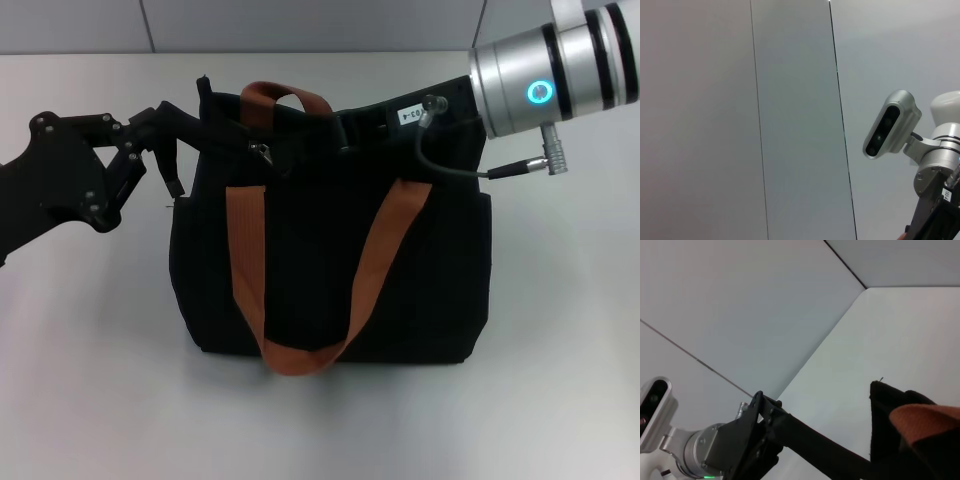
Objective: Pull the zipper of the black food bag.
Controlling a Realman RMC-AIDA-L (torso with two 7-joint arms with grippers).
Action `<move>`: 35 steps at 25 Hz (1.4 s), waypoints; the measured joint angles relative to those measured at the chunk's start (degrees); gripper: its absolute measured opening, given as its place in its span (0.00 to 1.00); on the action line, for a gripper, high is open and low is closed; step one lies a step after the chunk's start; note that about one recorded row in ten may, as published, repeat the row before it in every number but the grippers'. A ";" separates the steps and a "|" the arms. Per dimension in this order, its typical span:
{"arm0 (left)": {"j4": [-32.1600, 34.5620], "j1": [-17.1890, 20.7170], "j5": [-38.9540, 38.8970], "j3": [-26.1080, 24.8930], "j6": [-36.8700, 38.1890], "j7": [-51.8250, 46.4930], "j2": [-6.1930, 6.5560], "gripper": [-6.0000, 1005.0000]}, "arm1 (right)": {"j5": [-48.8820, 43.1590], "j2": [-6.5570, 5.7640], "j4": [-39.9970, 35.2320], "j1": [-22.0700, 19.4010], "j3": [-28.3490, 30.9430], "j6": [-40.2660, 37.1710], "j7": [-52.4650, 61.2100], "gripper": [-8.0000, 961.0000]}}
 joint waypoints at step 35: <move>0.00 -0.44 -0.11 -0.70 -0.40 -0.53 -0.20 0.02 | 0.05 0.06 -3.94 -1.83 -0.60 -0.65 -1.88 0.23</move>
